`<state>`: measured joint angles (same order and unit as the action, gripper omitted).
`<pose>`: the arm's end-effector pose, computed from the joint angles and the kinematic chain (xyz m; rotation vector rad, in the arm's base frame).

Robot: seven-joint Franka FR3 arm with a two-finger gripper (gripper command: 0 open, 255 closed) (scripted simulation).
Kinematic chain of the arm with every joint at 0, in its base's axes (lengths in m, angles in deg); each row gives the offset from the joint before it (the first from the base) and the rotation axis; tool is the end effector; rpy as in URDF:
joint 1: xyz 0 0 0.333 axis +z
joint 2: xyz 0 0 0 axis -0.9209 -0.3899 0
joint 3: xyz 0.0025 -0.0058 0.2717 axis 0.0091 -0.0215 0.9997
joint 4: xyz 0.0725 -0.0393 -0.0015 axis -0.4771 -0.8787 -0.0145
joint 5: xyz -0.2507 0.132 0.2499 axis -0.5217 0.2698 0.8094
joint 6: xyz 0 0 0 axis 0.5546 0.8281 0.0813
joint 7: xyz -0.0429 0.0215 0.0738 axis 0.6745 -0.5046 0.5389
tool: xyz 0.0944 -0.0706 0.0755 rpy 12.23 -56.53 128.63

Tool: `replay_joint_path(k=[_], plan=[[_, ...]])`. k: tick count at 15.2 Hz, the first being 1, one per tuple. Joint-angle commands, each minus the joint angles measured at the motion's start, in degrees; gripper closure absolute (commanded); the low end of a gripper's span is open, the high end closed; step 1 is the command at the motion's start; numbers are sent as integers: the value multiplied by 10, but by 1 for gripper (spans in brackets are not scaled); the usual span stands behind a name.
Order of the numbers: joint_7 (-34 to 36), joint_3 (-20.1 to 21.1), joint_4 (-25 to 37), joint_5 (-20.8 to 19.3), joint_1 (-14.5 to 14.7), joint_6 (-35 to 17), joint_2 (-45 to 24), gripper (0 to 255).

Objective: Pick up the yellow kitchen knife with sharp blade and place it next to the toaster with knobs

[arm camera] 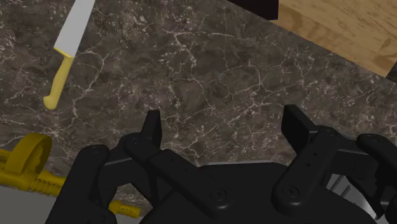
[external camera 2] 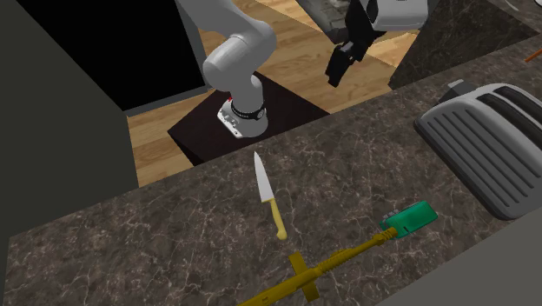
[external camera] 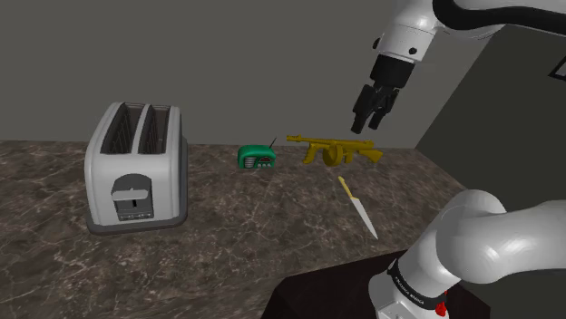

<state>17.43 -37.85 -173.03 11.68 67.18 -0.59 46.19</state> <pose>0.3161 0.0180 0.5141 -3.0604 0.0868 0.0998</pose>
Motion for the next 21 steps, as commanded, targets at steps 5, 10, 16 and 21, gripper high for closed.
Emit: replay_joint_path(k=[5, 10, 16, 21], plan=[[-32, -26, -77, -25, -16, -60, 25, 0], [-71, -64, -162, -61, -41, -141, 39, 0], [-121, -119, -242, -111, -79, -255, 20, 0], [-165, -172, -287, -152, -113, -369, -36, 0]])
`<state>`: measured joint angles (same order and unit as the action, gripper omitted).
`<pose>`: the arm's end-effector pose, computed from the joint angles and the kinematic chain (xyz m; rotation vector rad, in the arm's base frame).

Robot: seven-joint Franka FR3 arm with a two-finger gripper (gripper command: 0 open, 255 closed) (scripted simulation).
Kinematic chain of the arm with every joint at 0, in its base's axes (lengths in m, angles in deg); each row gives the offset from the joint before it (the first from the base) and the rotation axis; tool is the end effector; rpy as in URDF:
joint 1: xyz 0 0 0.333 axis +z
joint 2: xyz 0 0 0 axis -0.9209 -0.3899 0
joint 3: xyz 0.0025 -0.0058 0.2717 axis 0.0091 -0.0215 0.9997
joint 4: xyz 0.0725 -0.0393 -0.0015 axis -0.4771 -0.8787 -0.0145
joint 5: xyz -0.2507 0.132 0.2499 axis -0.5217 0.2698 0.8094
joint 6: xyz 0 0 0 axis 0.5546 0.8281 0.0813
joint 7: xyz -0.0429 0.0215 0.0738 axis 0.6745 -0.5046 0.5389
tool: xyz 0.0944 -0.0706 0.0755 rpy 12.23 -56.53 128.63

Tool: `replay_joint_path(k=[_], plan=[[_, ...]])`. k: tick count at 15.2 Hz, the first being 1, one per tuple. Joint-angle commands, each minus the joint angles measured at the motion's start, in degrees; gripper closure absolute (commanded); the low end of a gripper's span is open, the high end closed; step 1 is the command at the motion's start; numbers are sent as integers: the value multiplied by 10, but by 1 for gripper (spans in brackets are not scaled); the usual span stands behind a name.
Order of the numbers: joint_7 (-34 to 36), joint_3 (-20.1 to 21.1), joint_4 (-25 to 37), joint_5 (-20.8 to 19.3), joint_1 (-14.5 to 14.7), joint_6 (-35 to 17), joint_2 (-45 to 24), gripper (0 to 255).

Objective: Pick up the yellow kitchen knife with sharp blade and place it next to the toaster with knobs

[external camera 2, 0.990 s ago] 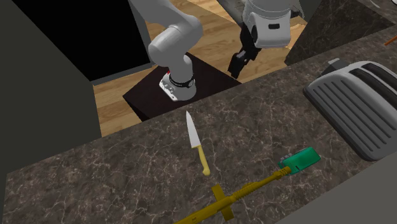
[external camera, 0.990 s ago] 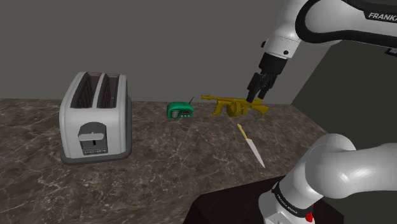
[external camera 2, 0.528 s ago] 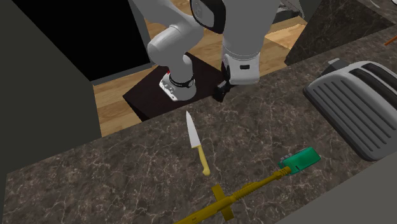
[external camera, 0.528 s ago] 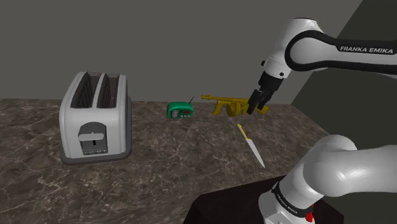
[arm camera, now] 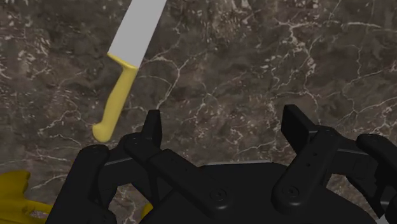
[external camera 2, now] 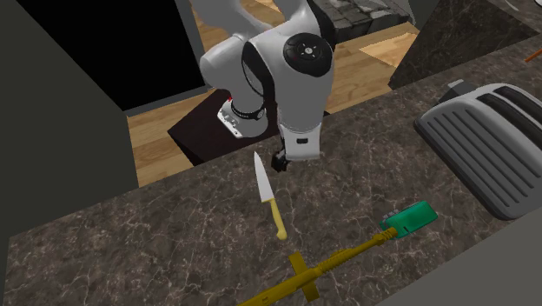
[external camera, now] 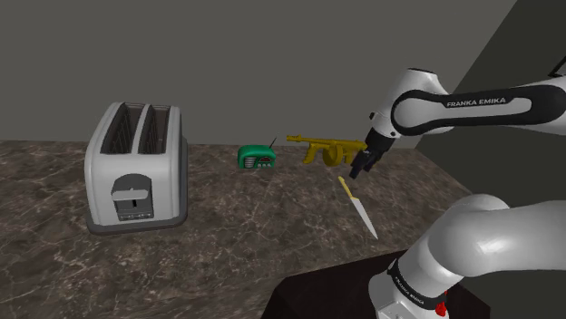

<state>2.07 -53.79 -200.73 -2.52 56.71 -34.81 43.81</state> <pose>0.2986 -0.1292 0.3225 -3.0958 0.1468 -0.0195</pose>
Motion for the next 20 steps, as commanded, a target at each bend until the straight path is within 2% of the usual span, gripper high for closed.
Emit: replay_joint_path(k=[1, 6, 9, 11, 15, 18, 20], plan=[[-21, -24, -16, -18, -15, -52, -28, 0], [-71, -86, -30, -45, -35, -185, -134, 0], [-110, -129, -25, -41, -31, -268, -213, 0], [-140, -157, -18, -25, -20, -312, -260, 0], [-163, -174, -20, 8, 6, -362, -309, 0], [-194, -191, -20, 53, 34, -399, -349, 0], [-203, -194, -20, 65, 41, -406, -357, 0]])
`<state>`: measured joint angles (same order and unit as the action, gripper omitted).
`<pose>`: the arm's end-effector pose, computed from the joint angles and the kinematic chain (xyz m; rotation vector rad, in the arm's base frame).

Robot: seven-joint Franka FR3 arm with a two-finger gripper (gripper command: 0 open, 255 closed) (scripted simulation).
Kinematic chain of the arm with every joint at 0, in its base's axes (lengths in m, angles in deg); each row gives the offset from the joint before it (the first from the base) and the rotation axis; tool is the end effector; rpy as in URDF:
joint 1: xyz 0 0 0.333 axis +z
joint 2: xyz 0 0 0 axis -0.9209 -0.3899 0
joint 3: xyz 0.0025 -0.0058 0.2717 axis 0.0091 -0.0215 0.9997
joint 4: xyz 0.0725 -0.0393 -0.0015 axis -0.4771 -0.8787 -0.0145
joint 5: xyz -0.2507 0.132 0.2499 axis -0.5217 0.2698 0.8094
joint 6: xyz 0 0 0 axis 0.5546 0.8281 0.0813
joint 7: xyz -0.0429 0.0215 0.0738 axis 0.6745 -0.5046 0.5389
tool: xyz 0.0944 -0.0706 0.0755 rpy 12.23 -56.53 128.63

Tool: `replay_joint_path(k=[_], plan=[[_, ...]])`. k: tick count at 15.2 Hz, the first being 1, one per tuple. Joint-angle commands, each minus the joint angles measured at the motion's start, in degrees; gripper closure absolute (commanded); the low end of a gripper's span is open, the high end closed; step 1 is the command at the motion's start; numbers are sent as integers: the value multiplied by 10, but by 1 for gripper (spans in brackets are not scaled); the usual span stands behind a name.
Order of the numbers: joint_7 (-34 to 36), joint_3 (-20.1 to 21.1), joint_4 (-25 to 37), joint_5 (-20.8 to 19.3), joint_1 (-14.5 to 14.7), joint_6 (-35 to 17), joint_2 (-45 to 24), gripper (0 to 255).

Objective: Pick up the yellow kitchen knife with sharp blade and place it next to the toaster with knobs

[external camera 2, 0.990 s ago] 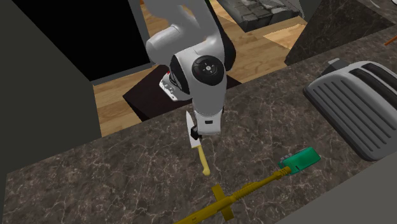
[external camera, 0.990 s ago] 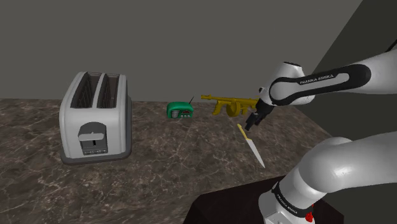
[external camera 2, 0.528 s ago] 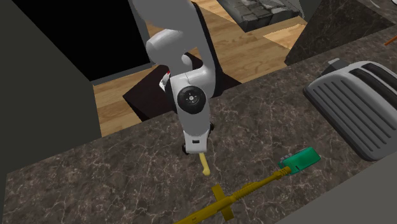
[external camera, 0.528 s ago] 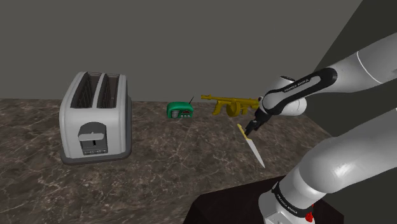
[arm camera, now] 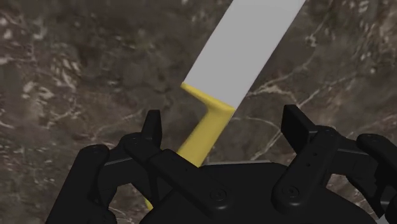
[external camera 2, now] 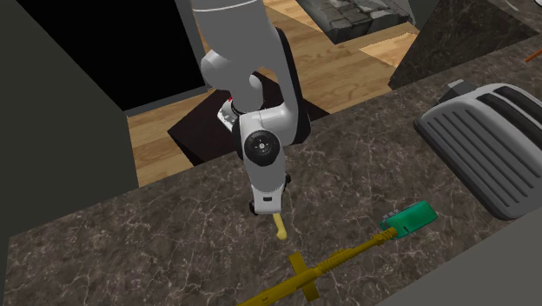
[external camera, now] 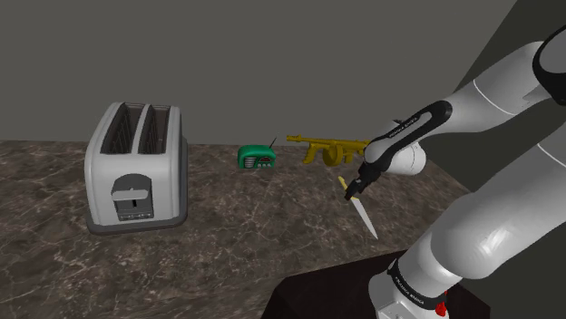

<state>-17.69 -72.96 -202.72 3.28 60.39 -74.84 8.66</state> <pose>0.2762 -0.2190 0.1591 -3.1155 0.1807 -0.1000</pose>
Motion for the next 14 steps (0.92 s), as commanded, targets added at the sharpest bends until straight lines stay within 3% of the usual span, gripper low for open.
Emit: replay_joint_path(k=[1, 6, 7, 14], plan=[[-5, -2, 0, 7, 4, -5, -5, 0], [-5, -2, 0, 7, 4, -5, -5, 0], [-5, -2, 0, 7, 4, -5, -5, 255], [-5, -2, 0, 7, 4, -5, -5, 255]])
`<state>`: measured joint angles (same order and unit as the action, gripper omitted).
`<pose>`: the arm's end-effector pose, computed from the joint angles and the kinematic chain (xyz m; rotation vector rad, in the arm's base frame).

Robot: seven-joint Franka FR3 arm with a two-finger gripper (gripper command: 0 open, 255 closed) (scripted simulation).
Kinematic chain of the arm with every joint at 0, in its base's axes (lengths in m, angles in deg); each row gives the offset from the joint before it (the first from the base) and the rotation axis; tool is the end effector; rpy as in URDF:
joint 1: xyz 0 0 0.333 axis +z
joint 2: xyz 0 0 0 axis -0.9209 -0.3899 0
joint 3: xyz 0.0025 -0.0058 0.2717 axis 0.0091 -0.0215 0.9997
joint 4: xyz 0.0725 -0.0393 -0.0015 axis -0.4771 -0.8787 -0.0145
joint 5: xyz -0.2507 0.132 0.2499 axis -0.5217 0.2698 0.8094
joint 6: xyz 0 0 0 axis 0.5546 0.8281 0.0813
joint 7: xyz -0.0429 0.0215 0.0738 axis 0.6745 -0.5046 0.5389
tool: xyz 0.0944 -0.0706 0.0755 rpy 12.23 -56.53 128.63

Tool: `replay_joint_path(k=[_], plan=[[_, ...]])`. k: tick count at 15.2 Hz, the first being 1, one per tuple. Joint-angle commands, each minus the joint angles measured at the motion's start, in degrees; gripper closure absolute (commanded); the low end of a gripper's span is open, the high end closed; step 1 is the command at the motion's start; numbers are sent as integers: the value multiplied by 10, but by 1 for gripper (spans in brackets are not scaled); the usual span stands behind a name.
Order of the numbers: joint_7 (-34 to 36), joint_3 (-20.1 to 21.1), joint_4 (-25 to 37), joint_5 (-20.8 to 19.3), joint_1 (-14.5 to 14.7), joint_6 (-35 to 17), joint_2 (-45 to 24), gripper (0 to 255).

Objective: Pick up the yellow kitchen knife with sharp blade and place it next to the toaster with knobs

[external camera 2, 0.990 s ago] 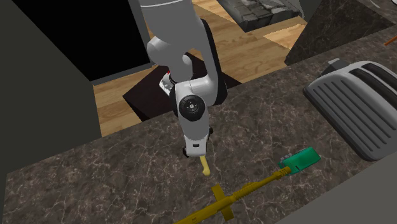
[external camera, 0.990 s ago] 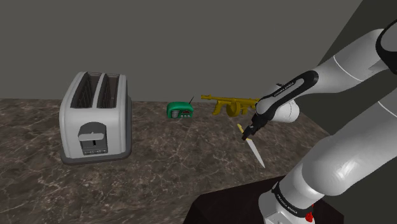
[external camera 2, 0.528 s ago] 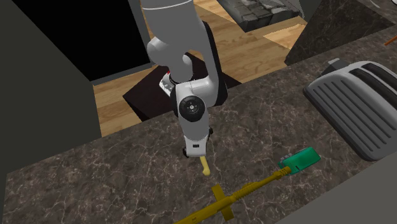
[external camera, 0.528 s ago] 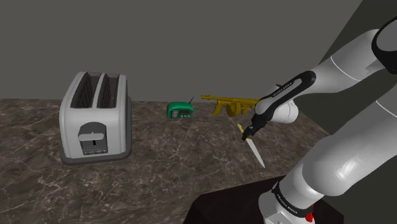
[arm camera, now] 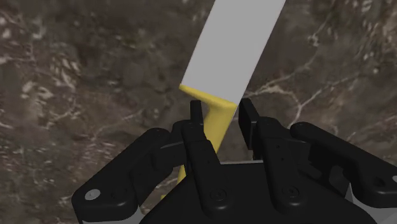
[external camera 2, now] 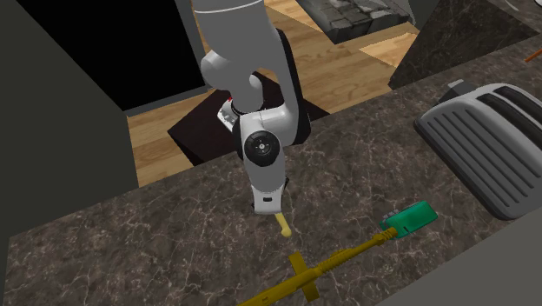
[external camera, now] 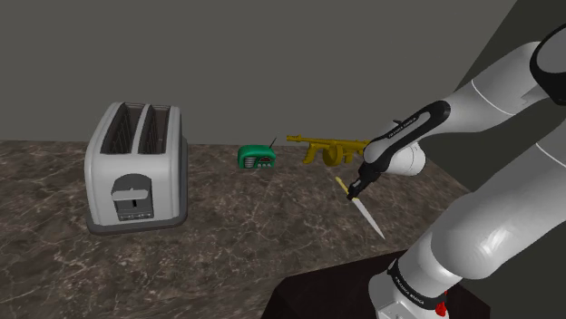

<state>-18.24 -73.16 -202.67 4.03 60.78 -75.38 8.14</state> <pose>0.2763 -0.2194 0.1574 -3.1169 0.1806 -0.1026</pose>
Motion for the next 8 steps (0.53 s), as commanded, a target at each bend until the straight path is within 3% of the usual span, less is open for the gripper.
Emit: replay_joint_path(k=[1, 8], plan=[[0, 0, 0, 0, 0, 0, 0, 255], [57, 29, 2, -78, -47, 74, 75, 255]])
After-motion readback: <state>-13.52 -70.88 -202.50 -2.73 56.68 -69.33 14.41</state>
